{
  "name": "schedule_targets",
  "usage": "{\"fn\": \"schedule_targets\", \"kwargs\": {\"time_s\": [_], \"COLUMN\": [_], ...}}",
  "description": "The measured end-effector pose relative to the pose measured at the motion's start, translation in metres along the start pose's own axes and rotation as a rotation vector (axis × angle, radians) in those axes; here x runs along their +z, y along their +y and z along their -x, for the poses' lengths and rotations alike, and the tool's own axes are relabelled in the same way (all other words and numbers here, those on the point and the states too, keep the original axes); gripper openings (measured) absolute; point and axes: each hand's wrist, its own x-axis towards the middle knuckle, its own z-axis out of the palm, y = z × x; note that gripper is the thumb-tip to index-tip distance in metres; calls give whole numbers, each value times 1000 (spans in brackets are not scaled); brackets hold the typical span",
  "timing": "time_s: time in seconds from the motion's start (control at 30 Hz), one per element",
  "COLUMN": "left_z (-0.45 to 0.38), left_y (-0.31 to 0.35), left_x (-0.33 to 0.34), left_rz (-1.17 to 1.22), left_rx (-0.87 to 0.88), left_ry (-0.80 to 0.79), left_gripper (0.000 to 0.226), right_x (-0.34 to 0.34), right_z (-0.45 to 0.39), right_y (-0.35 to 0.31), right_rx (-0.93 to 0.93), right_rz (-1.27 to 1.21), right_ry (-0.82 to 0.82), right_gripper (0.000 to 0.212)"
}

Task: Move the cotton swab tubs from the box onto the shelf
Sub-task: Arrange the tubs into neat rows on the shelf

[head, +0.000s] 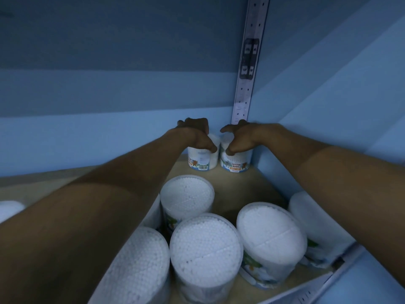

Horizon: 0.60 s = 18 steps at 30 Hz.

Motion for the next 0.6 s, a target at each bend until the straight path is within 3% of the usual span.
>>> {"fn": "schedule_targets", "kwargs": {"time_s": [0.17,0.6], "left_z": [15,82], "left_y": [10,48], "left_x": [0,-14], "left_rz": [-44,-126], "left_rx": [-47,56], "left_ry": [-94,-154], "left_gripper": [97,92], "right_x": [-7,-16], "right_z": [27,102], "right_y": [4,14], "right_rx": [-8,-31], "right_rz": [37,10], "right_ry": [-56,-206], "right_gripper": [87,87]}}
